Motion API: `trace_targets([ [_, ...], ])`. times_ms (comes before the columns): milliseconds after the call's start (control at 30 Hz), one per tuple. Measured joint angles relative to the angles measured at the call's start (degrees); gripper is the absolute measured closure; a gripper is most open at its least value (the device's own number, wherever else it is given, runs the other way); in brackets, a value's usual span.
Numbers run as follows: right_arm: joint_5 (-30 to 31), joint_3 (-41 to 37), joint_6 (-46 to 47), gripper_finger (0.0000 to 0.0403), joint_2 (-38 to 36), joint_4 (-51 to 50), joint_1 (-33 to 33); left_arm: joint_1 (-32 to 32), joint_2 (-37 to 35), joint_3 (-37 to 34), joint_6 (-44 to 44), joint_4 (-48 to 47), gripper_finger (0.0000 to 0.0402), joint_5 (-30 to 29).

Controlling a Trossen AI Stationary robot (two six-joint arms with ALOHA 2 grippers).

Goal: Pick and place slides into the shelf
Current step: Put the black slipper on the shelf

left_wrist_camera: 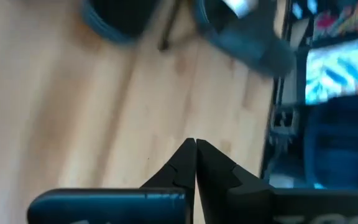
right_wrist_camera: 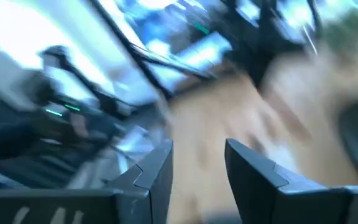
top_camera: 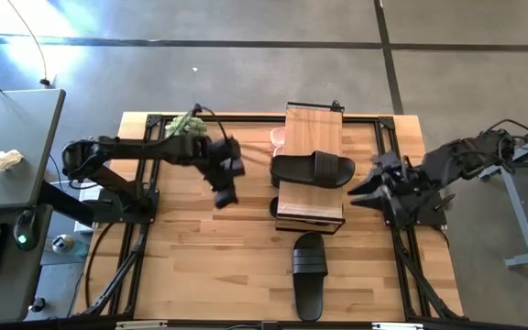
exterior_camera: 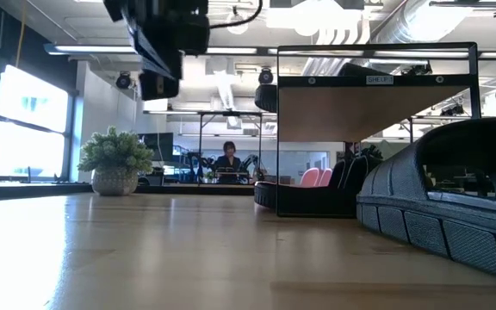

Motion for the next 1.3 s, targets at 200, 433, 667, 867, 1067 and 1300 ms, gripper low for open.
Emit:
trace_targets([
  [200, -3.9, 0.0, -13.8, 0.0269, 4.0, 12.6, 2.7, -9.9, -0.1, 0.0, -1.5, -0.8, 0.0401, -11.6],
  [433, 6.8, 0.0, -11.8, 0.0269, 10.7, 1.4, 9.1, -17.0, -0.1, 0.0, -9.6, 5.5, 0.0401, -18.4],
  [667, 12.5, 0.0, -0.4, 0.0270, 20.7, -2.1, 17.3, -19.8, 0.2, 0.0, -10.1, 5.6, 0.0401, -20.2],
  [867, 16.1, 0.0, 15.4, 0.0270, 32.7, -5.1, 22.5, -19.7, 0.2, 0.0, -10.0, 5.7, 0.0401, -18.5],
  [1067, 12.8, 0.3, 27.6, 0.0270, 46.8, -3.4, 24.4, -20.6, 0.2, 0.0, -9.0, 5.7, 0.0401, -18.2],
  [1300, 12.1, 11.7, 38.6, 0.0270, 60.4, -20.7, 25.1, -21.3, 0.2, 0.0, -8.5, 5.8, 0.0399, -19.0],
])
